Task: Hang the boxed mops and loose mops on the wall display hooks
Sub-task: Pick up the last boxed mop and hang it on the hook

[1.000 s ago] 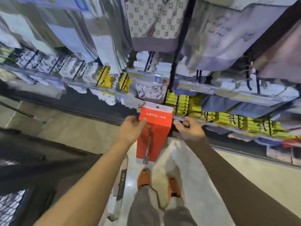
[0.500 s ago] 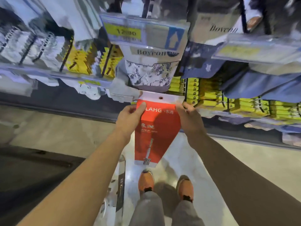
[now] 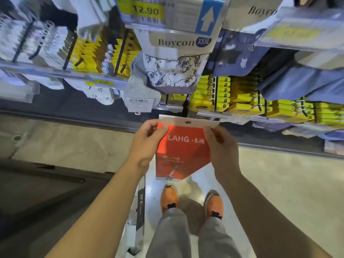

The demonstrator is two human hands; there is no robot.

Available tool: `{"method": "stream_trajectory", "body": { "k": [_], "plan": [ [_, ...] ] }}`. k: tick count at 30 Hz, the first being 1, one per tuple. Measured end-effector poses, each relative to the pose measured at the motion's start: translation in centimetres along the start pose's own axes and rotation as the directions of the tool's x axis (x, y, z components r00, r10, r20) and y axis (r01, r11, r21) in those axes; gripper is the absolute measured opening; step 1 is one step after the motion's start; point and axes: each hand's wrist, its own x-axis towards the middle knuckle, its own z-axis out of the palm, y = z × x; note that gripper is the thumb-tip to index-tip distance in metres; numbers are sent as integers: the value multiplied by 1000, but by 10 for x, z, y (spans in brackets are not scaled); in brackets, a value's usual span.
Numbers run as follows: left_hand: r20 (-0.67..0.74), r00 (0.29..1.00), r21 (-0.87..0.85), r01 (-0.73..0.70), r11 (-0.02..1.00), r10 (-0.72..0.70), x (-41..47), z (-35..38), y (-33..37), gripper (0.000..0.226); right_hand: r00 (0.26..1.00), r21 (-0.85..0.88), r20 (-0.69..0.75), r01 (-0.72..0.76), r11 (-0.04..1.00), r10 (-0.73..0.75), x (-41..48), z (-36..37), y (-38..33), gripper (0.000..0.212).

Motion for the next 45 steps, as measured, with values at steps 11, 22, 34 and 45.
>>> {"method": "stream_trajectory", "body": {
  "k": [11,22,34,45],
  "plan": [
    [33,997,158,-76,985,72,-65,13,-11,5,999,0,-45,-30,1000,30,-51,-45,14,11],
    [107,990,266,-118,957,93,-179,66,10,11,989,-13,-148,4,1000,-6,-141,-151,-5,16],
    [365,885,246,-390,887,288,-307,216,128,35,916,187,-354,266,945,-188,-212,-344,-83,15],
    [599,732,142,-498,856,326,-455,372,183,12,792,392,-603,399,829,-96,-302,-541,-103,5]
  ]
}}
